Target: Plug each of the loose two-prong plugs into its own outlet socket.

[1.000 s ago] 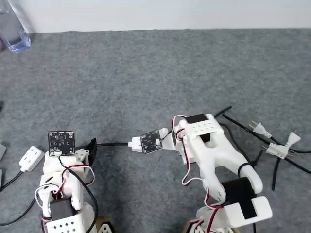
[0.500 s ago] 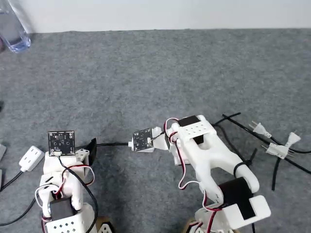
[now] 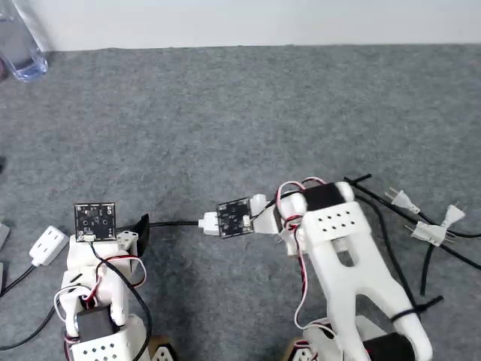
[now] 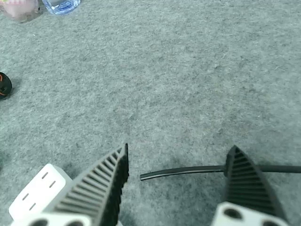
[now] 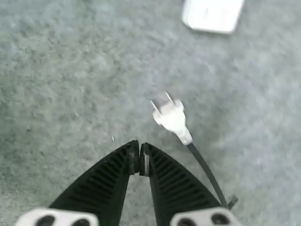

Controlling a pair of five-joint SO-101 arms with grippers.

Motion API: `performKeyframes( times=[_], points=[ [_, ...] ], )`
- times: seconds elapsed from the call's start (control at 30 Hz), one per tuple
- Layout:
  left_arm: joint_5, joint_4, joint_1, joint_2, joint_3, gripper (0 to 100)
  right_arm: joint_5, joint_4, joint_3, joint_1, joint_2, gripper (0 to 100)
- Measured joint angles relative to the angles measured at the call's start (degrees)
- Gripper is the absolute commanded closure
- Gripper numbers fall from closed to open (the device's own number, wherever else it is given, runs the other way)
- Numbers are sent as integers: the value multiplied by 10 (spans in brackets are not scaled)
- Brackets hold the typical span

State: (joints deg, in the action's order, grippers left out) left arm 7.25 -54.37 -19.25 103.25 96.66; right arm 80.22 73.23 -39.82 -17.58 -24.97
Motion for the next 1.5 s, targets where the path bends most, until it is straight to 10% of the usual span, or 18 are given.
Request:
performKeyframes(
  times=[0.73, 1.5],
  points=[
    [0, 0, 0, 0, 0, 687, 135, -164, 7, 73, 210, 868],
    [0, 0, 0, 0, 0, 687, 135, -87, 132, 20, 330, 867]
  ],
)
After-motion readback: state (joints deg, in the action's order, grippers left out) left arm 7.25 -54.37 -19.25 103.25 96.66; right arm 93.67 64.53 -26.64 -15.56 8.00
